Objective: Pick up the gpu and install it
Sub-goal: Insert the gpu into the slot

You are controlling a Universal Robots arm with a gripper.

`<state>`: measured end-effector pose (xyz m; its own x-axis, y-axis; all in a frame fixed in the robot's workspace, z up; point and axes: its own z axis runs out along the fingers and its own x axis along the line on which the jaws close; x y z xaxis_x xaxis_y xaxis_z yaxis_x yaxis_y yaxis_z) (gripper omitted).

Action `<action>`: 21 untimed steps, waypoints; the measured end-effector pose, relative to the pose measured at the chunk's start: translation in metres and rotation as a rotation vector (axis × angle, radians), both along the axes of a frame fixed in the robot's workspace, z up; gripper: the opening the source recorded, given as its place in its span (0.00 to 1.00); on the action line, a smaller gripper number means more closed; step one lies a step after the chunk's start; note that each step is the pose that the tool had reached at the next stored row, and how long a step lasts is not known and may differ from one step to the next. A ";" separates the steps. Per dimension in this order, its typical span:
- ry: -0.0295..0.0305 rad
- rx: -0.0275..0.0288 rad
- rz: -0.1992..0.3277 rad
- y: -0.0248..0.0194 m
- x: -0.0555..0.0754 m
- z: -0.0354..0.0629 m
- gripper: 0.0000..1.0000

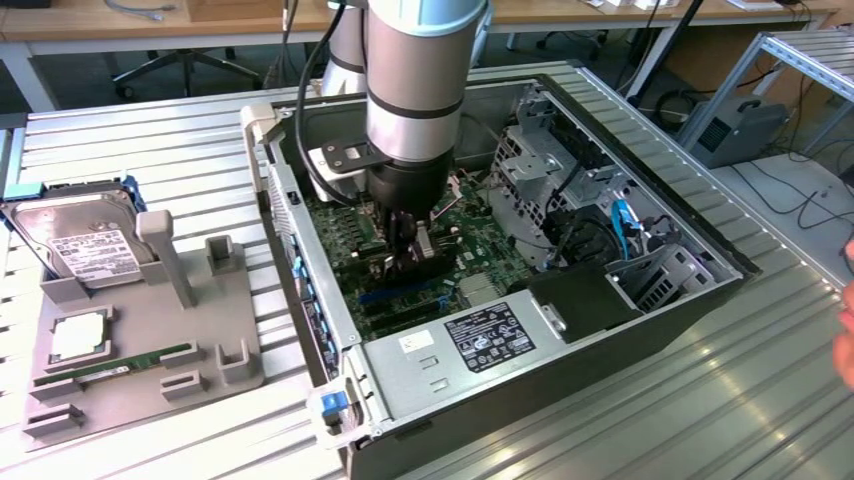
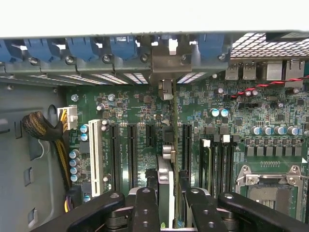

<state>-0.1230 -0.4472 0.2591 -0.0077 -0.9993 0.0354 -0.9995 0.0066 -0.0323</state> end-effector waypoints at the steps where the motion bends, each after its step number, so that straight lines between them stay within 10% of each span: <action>1: 0.0000 0.0001 0.000 0.0000 0.000 -0.0001 0.27; 21: 0.0000 0.0001 0.000 0.0004 0.000 -0.0048 0.27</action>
<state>-0.1229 -0.4468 0.2543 -0.0076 -0.9993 0.0354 -0.9995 0.0065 -0.0323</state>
